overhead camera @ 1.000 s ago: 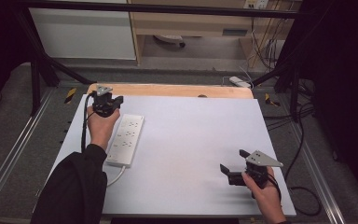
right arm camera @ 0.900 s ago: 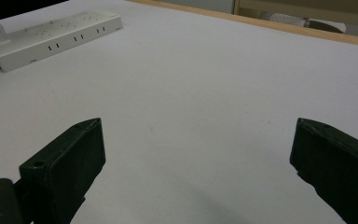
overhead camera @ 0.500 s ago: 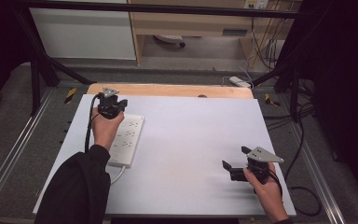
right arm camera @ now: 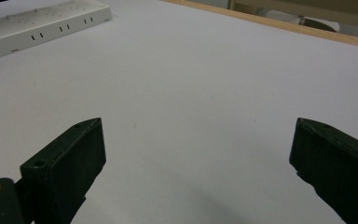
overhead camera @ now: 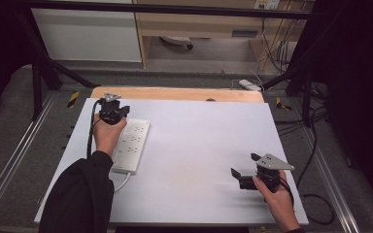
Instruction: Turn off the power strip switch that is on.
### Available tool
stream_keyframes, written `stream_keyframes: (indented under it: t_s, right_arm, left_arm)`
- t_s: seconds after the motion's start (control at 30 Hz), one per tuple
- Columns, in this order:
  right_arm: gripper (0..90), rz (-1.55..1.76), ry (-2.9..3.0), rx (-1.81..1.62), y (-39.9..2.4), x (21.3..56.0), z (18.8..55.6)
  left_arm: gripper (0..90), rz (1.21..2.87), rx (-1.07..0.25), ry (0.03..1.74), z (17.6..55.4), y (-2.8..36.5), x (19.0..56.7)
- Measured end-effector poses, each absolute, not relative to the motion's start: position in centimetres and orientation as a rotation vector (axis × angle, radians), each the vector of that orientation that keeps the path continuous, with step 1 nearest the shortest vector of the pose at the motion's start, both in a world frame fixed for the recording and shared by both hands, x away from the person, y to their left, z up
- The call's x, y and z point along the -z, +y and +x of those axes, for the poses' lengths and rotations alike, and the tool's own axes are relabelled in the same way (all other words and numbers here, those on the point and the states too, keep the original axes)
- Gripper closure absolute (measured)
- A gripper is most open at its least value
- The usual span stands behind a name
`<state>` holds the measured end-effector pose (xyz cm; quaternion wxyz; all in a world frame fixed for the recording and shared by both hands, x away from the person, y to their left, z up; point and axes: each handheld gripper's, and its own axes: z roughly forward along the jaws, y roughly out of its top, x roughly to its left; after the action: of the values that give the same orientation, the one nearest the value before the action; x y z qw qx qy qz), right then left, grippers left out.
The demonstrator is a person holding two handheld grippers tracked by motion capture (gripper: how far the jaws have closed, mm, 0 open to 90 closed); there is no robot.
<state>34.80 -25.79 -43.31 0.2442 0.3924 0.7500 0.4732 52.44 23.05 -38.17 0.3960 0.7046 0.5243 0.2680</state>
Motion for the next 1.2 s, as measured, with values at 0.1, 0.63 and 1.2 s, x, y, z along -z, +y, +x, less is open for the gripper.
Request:
stream_keyframes:
  t_s: [0.1,0.63,1.2]
  right_arm:
    - [3.9,1.064,2.055,-1.289,-25.7,43.4,34.8]
    - [3.9,1.063,2.063,-1.286,-25.6,43.4,34.8]
    - [3.9,1.062,2.065,-1.286,-25.6,43.4,34.9]
  left_arm:
    - [90.0,1.786,-0.673,1.344,52.5,23.2,38.6]
    - [90.0,1.813,-0.642,1.363,52.4,23.3,39.6]
    - [90.0,1.860,-0.607,1.387,51.7,23.7,41.4]
